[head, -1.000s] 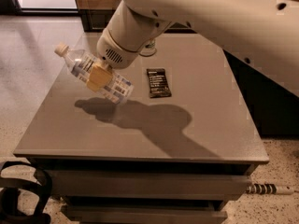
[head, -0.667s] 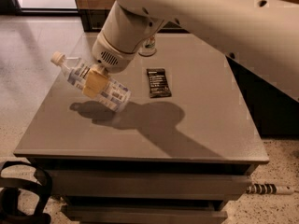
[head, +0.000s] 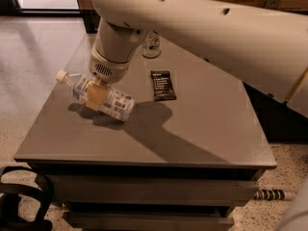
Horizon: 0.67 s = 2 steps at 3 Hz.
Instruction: Knock blue plastic bottle over
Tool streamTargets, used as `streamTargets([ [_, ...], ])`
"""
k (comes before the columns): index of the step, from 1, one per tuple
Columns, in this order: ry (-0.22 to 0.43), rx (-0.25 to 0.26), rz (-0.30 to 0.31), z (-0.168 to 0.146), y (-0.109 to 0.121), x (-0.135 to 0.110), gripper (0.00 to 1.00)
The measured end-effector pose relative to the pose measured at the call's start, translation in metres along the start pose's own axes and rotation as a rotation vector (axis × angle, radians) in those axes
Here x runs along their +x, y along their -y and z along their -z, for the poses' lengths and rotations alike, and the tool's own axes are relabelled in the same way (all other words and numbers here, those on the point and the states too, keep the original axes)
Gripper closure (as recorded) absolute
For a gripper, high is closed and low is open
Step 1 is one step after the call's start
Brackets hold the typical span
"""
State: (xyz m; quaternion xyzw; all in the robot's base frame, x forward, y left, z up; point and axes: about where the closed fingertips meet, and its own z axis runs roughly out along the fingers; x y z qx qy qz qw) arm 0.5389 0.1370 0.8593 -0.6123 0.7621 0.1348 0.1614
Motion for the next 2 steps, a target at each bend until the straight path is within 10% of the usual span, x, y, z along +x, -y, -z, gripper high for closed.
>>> streamTargets([
  [2, -0.156, -0.037, 0.071, -0.046, 0.005, -0.024, 1.00],
])
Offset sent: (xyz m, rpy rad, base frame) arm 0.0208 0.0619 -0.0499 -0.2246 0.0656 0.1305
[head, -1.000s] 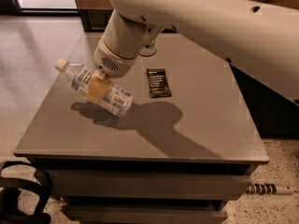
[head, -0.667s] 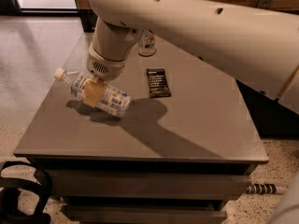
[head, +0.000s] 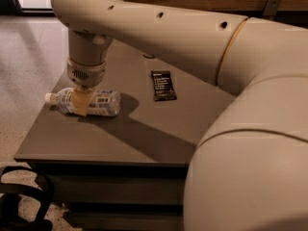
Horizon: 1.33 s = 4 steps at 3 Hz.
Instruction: Knock blue plastic bottle over
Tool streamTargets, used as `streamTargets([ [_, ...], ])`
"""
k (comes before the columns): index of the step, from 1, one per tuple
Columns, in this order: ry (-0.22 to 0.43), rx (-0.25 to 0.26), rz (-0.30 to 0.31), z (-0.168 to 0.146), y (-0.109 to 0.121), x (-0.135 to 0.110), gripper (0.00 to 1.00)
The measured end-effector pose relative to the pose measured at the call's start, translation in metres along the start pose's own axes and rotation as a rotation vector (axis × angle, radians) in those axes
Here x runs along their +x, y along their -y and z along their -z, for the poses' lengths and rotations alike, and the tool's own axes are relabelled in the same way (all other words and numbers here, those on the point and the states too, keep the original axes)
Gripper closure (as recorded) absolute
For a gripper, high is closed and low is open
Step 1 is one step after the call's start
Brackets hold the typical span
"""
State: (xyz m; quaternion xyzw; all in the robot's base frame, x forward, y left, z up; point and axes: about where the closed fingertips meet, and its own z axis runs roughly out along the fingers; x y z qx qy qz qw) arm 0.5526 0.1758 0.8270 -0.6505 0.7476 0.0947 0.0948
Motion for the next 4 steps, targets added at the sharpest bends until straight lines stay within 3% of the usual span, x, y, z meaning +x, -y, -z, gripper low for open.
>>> streamTargets([
  [4, -0.007, -0.006, 0.007, -0.0031, -0.0026, -0.0022, 0.05],
])
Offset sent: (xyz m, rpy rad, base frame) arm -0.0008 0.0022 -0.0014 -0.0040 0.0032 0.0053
